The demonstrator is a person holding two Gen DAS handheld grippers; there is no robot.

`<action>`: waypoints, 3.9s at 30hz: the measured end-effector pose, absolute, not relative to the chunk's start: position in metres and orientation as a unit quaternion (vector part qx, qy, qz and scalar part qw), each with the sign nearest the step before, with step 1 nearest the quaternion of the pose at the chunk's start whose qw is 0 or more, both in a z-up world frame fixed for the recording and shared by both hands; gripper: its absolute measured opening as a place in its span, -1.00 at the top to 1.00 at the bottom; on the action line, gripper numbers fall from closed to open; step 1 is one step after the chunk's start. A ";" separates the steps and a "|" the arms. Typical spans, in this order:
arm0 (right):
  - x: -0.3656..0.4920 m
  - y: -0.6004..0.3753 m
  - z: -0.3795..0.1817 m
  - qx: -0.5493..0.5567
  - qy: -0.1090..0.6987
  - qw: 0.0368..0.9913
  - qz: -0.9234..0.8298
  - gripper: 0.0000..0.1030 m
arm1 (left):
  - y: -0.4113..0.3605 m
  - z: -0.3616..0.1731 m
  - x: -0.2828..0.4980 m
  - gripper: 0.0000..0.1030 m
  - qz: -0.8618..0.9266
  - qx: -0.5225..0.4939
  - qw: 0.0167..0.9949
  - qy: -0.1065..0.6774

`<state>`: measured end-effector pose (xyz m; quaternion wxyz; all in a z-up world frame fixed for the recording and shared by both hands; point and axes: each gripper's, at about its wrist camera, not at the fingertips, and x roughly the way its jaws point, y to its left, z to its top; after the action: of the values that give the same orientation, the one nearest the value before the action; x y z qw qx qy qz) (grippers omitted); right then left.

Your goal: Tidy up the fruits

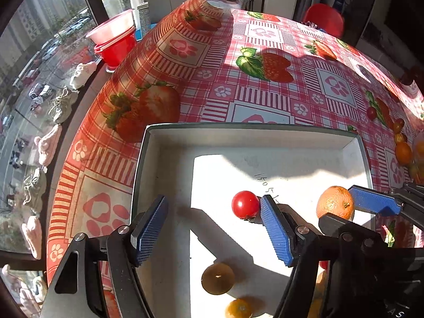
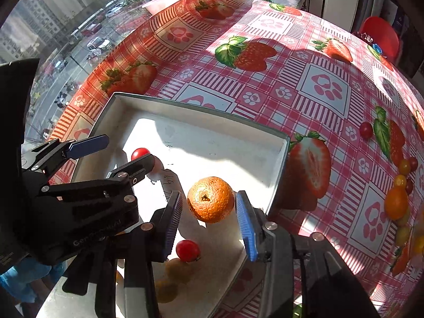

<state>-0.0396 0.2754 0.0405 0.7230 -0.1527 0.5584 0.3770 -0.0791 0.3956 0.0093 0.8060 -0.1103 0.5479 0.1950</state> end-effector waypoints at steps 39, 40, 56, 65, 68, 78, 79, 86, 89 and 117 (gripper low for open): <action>-0.115 0.225 0.103 -0.184 0.621 0.707 0.285 -0.99 | 0.340 0.068 -0.177 -1.00 0.177 -0.105 0.765 0.610; -0.116 0.224 0.104 -0.185 0.620 0.707 0.285 -0.99 | 0.340 0.068 -0.179 -1.00 0.178 -0.101 0.764 0.612; -0.131 0.224 0.114 -0.212 0.620 0.698 0.289 -0.99 | 0.332 0.079 -0.192 -1.00 0.169 -0.080 0.764 0.617; -0.133 0.224 0.118 -0.217 0.619 0.697 0.290 -0.99 | 0.331 0.083 -0.194 -1.00 0.167 -0.075 0.767 0.615; -0.134 0.225 0.119 -0.217 0.619 0.696 0.290 -0.99 | 0.331 0.084 -0.194 -1.00 0.166 -0.073 0.767 0.615; -0.134 0.225 0.120 -0.216 0.620 0.696 0.291 -0.99 | 0.330 0.083 -0.195 -1.00 0.166 -0.071 0.766 0.617; -0.133 0.225 0.120 -0.216 0.620 0.696 0.291 -0.99 | 0.330 0.083 -0.195 -1.00 0.166 -0.073 0.766 0.617; -0.131 0.225 0.121 -0.217 0.620 0.696 0.291 -0.99 | 0.329 0.082 -0.194 -1.00 0.163 -0.069 0.767 0.617; -0.132 0.224 0.121 -0.217 0.619 0.696 0.291 -0.99 | 0.328 0.083 -0.195 -1.00 0.162 -0.069 0.768 0.616; -0.135 0.228 0.123 -0.215 0.618 0.697 0.293 -0.99 | 0.326 0.083 -0.196 -1.00 0.159 -0.069 0.768 0.616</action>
<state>-0.1352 0.2275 0.1231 0.6971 -0.2145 0.6184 0.2926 -0.1957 0.3255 0.0834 0.7681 -0.0691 0.6163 0.1593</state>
